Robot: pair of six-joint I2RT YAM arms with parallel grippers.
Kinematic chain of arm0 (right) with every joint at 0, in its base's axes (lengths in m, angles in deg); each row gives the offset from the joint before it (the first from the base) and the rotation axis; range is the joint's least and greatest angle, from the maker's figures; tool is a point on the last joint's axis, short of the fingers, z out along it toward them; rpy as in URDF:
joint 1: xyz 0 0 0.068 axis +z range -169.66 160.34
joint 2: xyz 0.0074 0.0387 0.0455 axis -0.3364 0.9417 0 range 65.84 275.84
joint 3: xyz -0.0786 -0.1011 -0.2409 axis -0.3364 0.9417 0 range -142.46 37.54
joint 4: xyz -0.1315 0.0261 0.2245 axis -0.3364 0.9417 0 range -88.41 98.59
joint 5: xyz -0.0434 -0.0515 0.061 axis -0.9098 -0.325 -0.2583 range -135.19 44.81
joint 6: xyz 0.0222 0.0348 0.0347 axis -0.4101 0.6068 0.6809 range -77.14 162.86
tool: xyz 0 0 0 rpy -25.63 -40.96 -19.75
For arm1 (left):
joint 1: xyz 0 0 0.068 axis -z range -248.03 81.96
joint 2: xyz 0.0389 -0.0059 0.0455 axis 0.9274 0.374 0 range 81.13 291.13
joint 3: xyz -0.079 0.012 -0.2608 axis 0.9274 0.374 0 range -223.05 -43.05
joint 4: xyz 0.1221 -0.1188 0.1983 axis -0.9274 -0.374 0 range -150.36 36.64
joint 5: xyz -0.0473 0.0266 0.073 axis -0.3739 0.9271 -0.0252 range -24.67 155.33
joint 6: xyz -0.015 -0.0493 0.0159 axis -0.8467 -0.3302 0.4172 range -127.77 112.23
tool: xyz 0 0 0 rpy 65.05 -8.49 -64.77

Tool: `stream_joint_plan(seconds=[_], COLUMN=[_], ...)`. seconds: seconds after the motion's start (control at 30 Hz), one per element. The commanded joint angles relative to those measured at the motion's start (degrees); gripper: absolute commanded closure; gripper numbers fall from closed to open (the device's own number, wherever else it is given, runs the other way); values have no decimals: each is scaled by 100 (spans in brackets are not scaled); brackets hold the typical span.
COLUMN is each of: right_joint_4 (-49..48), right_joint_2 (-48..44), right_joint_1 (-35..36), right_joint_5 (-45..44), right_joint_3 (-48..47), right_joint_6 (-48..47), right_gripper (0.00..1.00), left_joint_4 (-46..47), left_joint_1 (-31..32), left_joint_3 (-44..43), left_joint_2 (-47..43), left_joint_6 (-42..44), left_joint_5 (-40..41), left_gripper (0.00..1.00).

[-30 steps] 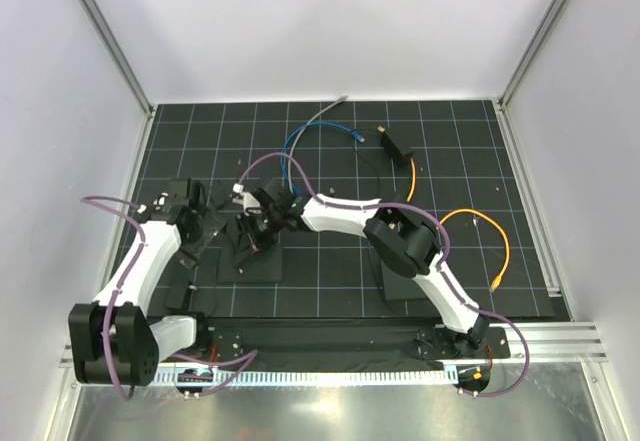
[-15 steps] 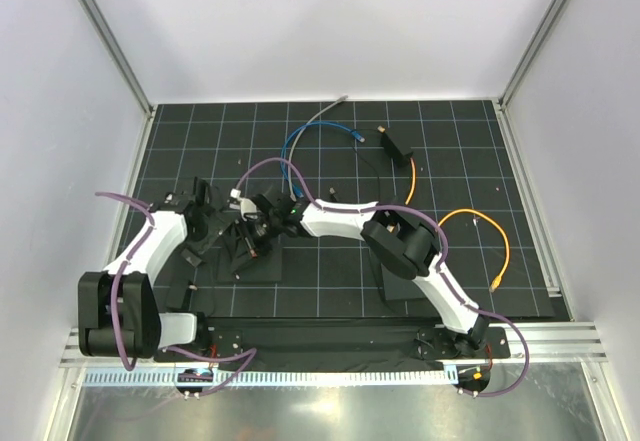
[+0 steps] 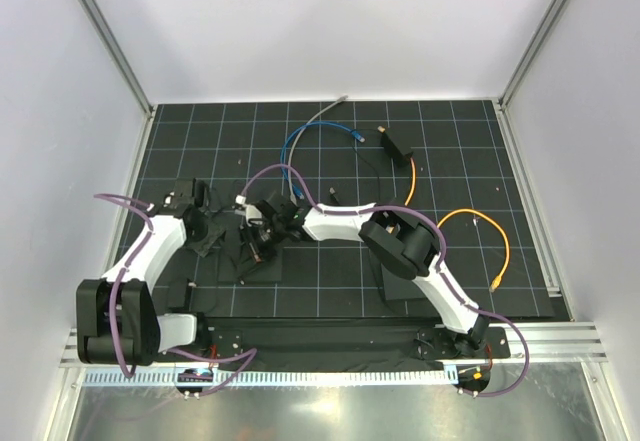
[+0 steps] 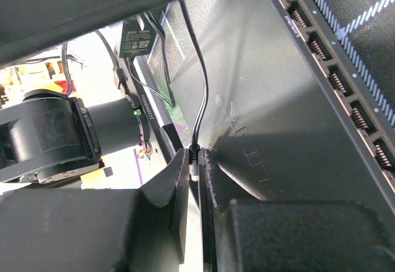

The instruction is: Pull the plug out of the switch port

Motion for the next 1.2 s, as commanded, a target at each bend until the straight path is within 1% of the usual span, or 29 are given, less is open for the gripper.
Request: stream_joint_plan(seconds=[0.0, 0.07, 0.1, 0.17, 0.2, 0.23, 0.27, 0.33, 0.4, 0.43, 0.47, 0.53, 0.6, 0.63, 0.67, 0.7, 0.73, 0.8, 0.83, 0.93, 1.0, 1.1, 1.13, 1.17], right_joint_4=[-420, -483, -500, -535, -536, -527, -518, -431, -90, 43, 236, 421, 747, 948, 993, 994, 898, 809, 774, 879, 923, 1107, 1186, 1274], right_joint_2=[-367, -376, -393, -419, -437, -455, -542, -639, -902, -1034, -1357, -1719, -2340, -2597, -2817, -3289, -3511, -3950, -4318, -4934, -5173, -5805, -5938, -6078], right_joint_1=[25, 34, 34, 34, 34, 25, 34, 34, 25, 25, 34, 34, 34, 34, 25, 34, 34, 34, 34, 34, 34, 34, 34, 43], right_joint_5=[60, 78, 78, 95, 87, 52, 34, -53, -378, -536, -868, -1230, -1773, -2012, -2231, -2503, -2576, -2864, -2962, -3279, -3280, -3314, -3350, -3402], right_joint_3=[23, 67, 85, 129, 146, 173, 225, 313, 418, 602, 734, 1163, 1481, 1848, 2060, 2297, 2796, 3282, 3728, 4327, 4679, 5005, 5059, 5094], right_joint_6=[144, 170, 179, 188, 196, 188, 170, 57, -110, -207, -408, -602, -919, -989, -1025, -1008, -990, -903, -867, -727, -587, -481, -480, -480], right_gripper=[85, 85, 84, 82, 81, 78, 77, 74, 71, 66, 63, 57, 55, 53, 52, 52, 52, 50, 48, 47, 47, 47, 47, 46], left_joint_4=[214, 223, 232, 258, 258, 250, 241, 171, 118, 92, 48, -49, -224, -277, -313, -374, -383, -418, -418, -392, -349, -234, -243, -269], left_joint_1=[-28, -28, -28, -28, -37, -29, -28, -28, -28, -28, -28, -37, -28, -28, -28, -28, -28, -28, -28, -37, -28, -28, -28, -28], left_joint_3=[18, 44, 44, 62, 62, 62, 62, 27, -17, -35, -52, -184, -307, -455, -518, -605, -719, -886, -1044, -1334, -1624, -2142, -2144, -2423], left_joint_2=[-187, -204, -213, -222, -213, -213, -222, -240, -309, -354, -406, -538, -626, -705, -749, -802, -889, -960, -978, -917, -785, -513, -512, -356], left_joint_6=[111, 137, 146, 216, 234, 260, 278, 296, 331, 348, 392, 427, 506, 515, 559, 629, 682, 787, 831, 990, 1095, 1218, 1236, 1254], left_joint_5=[22, 22, 5, -13, -39, -48, -48, -22, -4, -4, 5, 40, 49, 49, 40, 40, 66, 101, 110, 58, -4, -48, -39, -4], left_gripper=[66, 72, 79, 85, 92, 94, 99, 100, 100, 100, 100, 100, 100, 100, 100, 100, 100, 100, 100, 100, 100, 100, 100, 100])
